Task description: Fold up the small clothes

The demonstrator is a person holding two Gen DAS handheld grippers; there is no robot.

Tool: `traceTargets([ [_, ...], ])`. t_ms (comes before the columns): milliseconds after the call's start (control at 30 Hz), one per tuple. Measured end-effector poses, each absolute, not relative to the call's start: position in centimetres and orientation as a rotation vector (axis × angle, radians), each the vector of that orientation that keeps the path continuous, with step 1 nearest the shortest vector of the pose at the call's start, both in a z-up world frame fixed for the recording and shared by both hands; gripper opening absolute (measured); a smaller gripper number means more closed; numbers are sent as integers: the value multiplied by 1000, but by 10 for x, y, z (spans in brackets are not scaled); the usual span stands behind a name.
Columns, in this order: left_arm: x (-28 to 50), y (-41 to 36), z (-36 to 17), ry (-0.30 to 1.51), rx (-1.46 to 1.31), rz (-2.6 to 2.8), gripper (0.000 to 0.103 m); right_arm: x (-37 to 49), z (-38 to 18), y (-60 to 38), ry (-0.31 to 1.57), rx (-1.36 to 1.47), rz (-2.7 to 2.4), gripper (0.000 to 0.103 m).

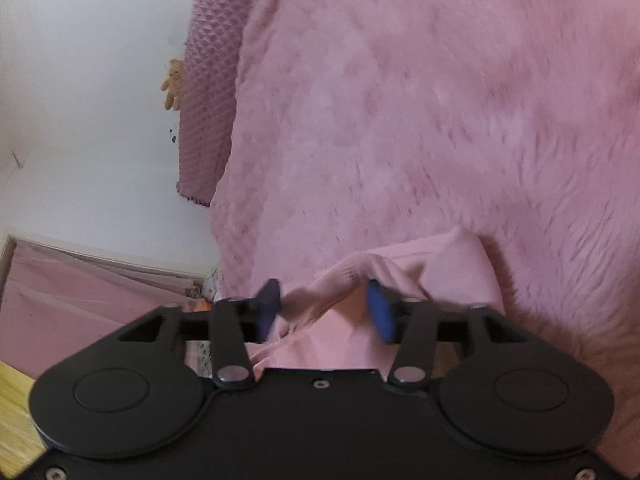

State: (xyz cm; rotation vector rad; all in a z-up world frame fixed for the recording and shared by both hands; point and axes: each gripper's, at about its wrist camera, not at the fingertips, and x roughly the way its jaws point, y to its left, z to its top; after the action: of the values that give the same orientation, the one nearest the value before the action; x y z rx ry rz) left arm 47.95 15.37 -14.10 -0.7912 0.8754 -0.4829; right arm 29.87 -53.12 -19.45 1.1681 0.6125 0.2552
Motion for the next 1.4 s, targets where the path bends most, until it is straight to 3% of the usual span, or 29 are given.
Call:
traceTargets([
  [133,447,151,-118,854,-718,-551,58,297,-151,-502,613,866,260,52],
  [267,399,112,-104,832,-453,-635,59,299,-114,-434,654,384,309,52],
  [467,360,59,-125,918,-193,-713,60,337,-109,-339,635,-116,477,50],
  [833,345,76,-182,997,-240,-684,61,412,-142,-285,781,-219,661,50],
  [867,345,80,-184,995,-261,-687,61,417,-146,-283,810,-196,671,45],
  [900,338,93,-183,992,-271,-692,61,423,-152,-280,842,-182,677,29],
  [933,336,97,-185,987,-279,-697,61,427,-155,-279,867,-174,673,6],
  [1100,328,103,-182,977,-285,-692,61,427,-151,-275,788,-219,599,5],
  [1233,325,98,-180,968,-283,-668,61,431,-161,-271,843,-252,542,6],
  [1300,324,93,-179,960,-265,-657,62,424,-169,-264,840,-308,504,20],
  [1400,324,91,-177,958,-251,-652,62,402,-152,-277,777,-222,505,24],
])
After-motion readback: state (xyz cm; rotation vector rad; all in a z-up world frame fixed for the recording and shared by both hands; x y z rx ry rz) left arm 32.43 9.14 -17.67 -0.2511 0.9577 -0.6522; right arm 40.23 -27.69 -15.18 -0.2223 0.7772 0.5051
